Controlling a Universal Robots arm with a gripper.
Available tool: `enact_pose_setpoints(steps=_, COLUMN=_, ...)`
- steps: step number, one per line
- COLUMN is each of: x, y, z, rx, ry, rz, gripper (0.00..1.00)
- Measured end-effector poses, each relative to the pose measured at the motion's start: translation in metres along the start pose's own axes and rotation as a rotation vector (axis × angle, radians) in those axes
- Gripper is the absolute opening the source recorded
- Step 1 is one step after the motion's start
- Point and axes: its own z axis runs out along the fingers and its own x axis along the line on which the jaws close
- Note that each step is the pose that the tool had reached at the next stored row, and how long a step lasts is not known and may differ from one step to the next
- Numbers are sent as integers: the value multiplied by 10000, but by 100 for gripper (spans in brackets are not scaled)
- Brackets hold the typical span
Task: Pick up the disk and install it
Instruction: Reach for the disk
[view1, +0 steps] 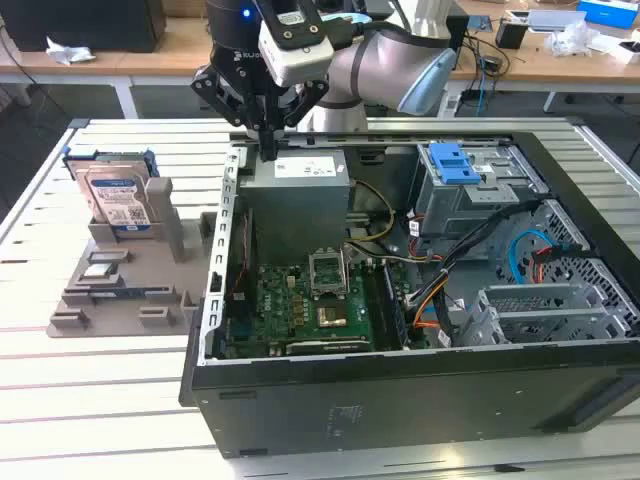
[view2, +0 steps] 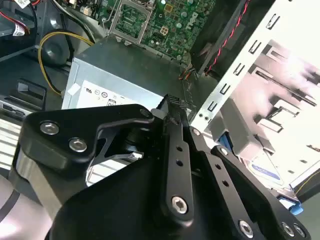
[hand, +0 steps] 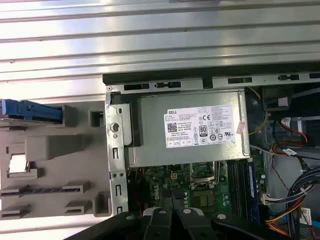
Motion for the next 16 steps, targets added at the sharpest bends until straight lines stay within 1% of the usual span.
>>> enact_pose_setpoints(steps=2, x=34, y=-3, z=-1, rx=0, ry=1, rz=1, gripper=11)
enact_pose_setpoints(steps=4, x=110, y=-8, z=-3, rx=0, ry=0, rz=1, gripper=11)
enact_pose_setpoints(steps=6, x=160, y=-12, z=-4, rx=0, ry=0, rz=-1, gripper=11)
enact_pose_setpoints(steps=7, x=198, y=-15, z=-5, rx=0, ry=0, rz=1, gripper=11)
enact_pose_setpoints(steps=12, x=287, y=-22, z=-8, rx=0, ry=0, rz=0, gripper=11)
enact_pose_setpoints(steps=13, x=357, y=-27, z=-10, rx=0, ry=0, rz=1, gripper=11)
enact_pose_setpoints(steps=14, x=412, y=-31, z=-11, rx=0, ry=0, rz=0, gripper=11)
enact_pose_setpoints(steps=16, x=458, y=-34, z=-12, rx=0, ry=0, rz=0, gripper=11)
